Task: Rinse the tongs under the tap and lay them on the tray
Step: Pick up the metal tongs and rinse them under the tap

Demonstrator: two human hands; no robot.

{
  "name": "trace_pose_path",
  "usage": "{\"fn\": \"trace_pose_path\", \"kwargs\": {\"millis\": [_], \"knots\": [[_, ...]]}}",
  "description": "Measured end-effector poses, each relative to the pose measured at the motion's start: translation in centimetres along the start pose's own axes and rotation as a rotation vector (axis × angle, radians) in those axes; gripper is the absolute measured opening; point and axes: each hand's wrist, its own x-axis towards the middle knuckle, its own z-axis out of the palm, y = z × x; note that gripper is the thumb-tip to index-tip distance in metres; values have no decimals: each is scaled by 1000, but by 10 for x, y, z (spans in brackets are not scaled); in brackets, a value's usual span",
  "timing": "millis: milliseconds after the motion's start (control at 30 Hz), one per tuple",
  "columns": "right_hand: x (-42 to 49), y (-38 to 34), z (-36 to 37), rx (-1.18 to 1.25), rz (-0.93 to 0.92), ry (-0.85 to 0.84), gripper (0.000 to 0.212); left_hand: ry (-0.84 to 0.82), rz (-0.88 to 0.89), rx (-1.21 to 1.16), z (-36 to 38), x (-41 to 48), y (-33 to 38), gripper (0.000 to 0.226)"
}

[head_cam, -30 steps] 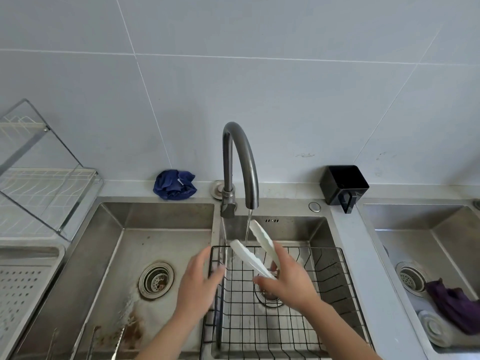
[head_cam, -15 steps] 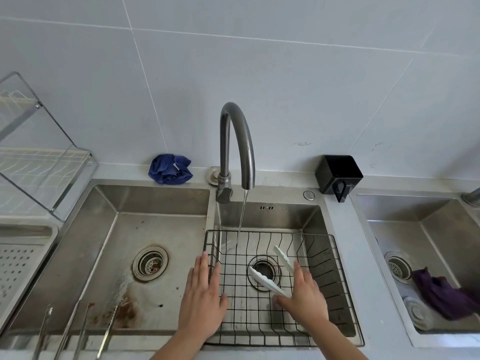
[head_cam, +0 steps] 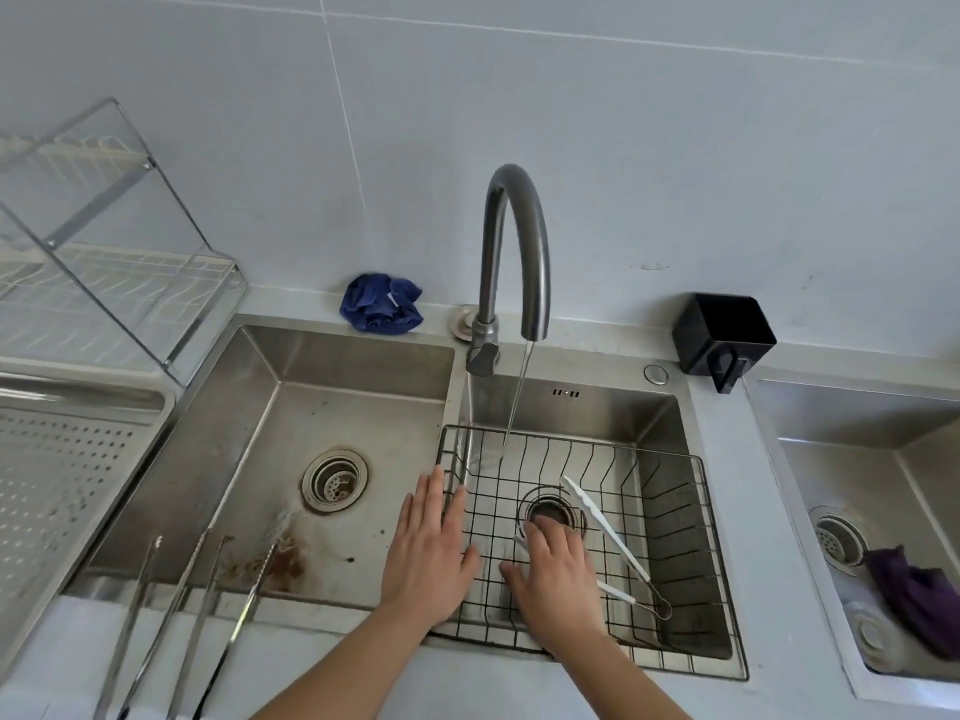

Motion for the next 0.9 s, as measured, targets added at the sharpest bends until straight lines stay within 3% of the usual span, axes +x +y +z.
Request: {"fn": "trace_pose_path", "kwargs": {"millis": [167, 367, 633, 900], "knots": [[2, 7, 5, -33, -1, -13, 62, 162, -166, -145, -32, -29, -23, 60], [2, 5, 8, -61, -39, -63, 60, 297, -456, 33, -78, -77, -83, 32], [1, 3, 3, -27, -34, -64, 66, 123, -705, 138, -73, -130, -113, 33], [2, 4, 3, 9, -24, -75, 65, 177, -696, 145, -60, -139, -122, 13]]}}
